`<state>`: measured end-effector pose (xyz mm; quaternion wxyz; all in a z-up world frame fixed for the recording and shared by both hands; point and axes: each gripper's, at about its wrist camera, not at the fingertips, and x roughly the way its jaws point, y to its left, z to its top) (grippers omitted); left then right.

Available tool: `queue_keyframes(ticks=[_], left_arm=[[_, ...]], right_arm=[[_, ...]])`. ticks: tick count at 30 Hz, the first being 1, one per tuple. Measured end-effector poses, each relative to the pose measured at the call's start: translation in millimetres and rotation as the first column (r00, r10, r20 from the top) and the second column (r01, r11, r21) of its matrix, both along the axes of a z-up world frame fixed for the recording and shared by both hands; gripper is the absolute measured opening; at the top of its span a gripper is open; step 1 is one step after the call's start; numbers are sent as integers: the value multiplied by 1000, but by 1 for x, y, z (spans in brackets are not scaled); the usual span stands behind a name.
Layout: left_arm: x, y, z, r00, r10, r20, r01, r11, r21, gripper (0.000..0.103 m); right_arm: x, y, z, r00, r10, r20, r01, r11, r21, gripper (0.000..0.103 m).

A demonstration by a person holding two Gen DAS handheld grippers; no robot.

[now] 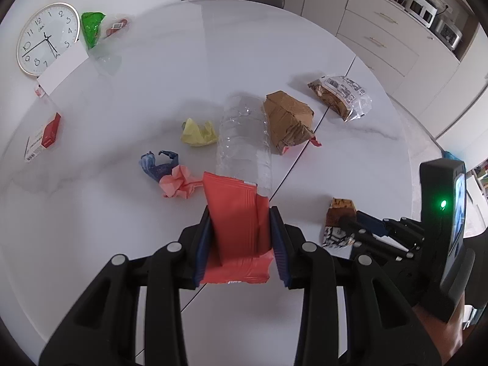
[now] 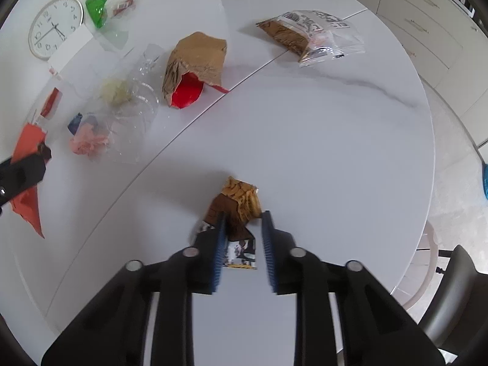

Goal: Collect trash
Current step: 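Grasp the red paper bag with the left tool while the right tool reaches for the snack wrapper, then carry the red bag and snack wrapper over the wastebasket and open both tools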

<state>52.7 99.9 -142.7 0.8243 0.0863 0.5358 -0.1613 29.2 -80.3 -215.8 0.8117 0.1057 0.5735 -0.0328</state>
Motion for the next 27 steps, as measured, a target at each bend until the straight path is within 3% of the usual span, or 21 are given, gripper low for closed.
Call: queue_keyframes(ticks=[8, 15, 21, 27], left_arm=[[-19, -22, 8, 998, -54, 9, 54, 998, -15, 36], [-36, -54, 13, 993, -115, 15, 116, 993, -20, 36], [-52, -94, 19, 982, -190, 25, 190, 982, -20, 36], [-80, -148, 23, 956, -294, 26, 294, 956, -7, 36]], right_arm=[[-24, -39, 26, 997, -49, 60, 44, 995, 91, 16], [-50, -83, 46, 986, -120, 116, 107, 988, 109, 16], [-109, -153, 56, 970, -209, 126, 208, 978, 16, 16], [-166, -224, 25, 950, -309, 41, 310, 950, -32, 16]])
